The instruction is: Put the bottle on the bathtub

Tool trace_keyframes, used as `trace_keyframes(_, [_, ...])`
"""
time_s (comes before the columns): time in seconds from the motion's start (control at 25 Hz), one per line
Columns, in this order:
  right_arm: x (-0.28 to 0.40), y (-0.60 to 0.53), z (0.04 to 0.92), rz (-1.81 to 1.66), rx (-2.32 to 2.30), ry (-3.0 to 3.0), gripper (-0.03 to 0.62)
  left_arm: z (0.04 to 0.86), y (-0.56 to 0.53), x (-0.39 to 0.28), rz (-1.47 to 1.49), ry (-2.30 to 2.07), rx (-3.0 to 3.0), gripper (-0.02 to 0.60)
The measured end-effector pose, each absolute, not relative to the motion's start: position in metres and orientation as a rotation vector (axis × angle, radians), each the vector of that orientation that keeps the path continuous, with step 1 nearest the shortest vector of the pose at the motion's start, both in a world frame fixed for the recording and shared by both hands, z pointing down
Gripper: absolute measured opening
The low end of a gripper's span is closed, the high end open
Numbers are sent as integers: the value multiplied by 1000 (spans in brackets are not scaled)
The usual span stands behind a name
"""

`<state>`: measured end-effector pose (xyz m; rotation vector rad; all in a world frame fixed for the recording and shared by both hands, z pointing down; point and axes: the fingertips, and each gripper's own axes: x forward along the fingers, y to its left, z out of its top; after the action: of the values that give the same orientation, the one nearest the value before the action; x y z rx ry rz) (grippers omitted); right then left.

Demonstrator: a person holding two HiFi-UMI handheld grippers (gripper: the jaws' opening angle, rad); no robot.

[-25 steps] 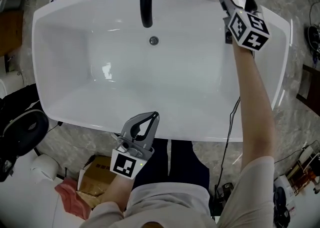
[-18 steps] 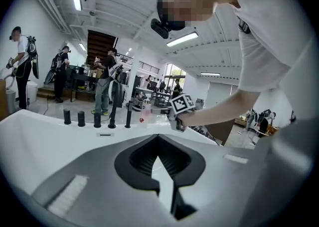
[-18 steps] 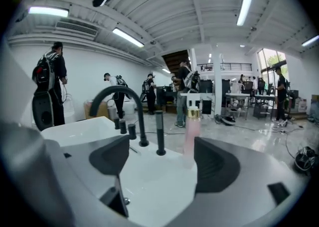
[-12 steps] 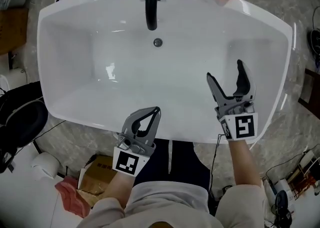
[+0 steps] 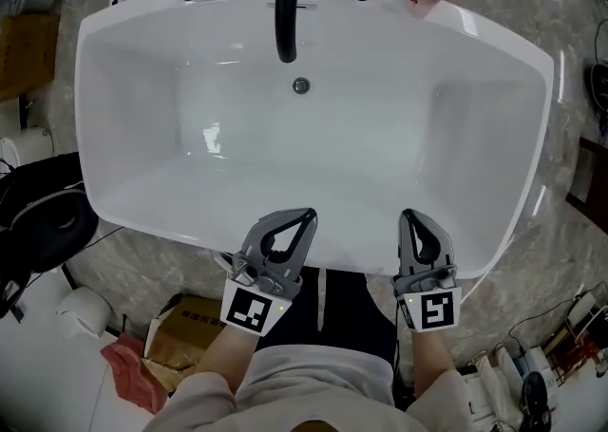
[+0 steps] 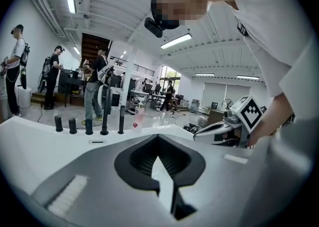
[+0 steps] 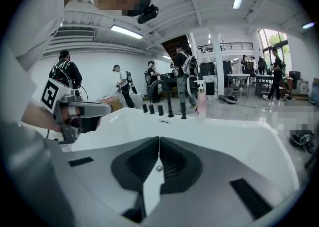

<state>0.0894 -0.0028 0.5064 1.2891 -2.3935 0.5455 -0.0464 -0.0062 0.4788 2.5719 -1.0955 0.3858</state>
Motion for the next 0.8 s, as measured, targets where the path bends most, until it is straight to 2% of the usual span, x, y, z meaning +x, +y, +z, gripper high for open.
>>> trace_keyframes(0.04, [89,1,507,550,1263,-2398,3,478,-6,-45,386,-1095,2575,9])
trace_keyframes(0.8, [83,21,476,516,1268,-2497,3,446,9,-30,352,-1089,2641,9])
